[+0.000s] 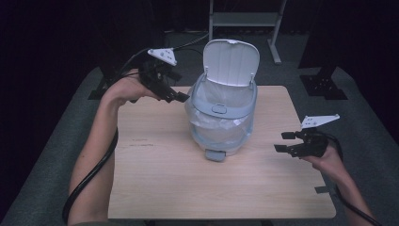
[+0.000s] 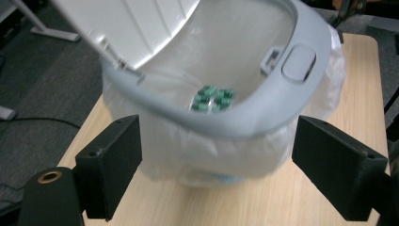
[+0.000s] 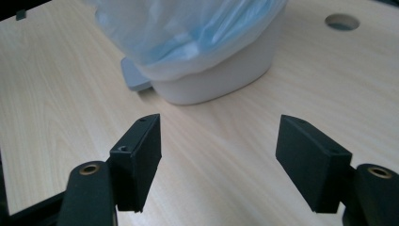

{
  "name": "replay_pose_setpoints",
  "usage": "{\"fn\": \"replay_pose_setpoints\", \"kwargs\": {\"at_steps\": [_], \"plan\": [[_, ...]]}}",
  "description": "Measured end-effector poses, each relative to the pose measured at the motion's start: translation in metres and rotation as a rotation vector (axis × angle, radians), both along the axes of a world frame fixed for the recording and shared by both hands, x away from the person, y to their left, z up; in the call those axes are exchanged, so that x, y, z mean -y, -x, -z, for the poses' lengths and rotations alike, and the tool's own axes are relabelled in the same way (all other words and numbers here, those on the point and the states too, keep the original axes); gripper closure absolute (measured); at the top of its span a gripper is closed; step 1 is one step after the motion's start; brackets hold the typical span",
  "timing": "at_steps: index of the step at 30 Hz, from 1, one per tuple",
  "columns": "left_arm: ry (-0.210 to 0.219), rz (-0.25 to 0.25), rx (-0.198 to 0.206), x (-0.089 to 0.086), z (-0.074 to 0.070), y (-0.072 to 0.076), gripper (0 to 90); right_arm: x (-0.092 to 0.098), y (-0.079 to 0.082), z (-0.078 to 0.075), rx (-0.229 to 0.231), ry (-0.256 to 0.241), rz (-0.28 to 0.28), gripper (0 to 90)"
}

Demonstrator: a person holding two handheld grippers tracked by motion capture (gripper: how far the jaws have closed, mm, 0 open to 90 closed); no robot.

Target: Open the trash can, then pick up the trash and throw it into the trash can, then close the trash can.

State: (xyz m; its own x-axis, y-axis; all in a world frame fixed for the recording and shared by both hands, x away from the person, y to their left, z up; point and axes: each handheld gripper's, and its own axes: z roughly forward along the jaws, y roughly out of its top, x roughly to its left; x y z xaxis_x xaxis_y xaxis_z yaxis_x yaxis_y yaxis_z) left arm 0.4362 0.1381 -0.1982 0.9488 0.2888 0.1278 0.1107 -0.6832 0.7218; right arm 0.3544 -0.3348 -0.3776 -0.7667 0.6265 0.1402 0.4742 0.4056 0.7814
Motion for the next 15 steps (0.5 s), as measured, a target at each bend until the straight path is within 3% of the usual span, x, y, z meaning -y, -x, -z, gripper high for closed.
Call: {"fn": "replay_pose_setpoints", "kwargs": {"at_steps": [8,15], "plan": [[0.032,-0.068,0.007,-0.04,0.015,0.018,11.4,0.0,-0.018,-0.032,0.031,0.02,-0.001,30.4],[0.053,-0.124,-0.009,-0.071,0.039,0.034,11.3,-0.005,-0.038,-0.057,0.046,0.06,-0.001,30.4]]}}
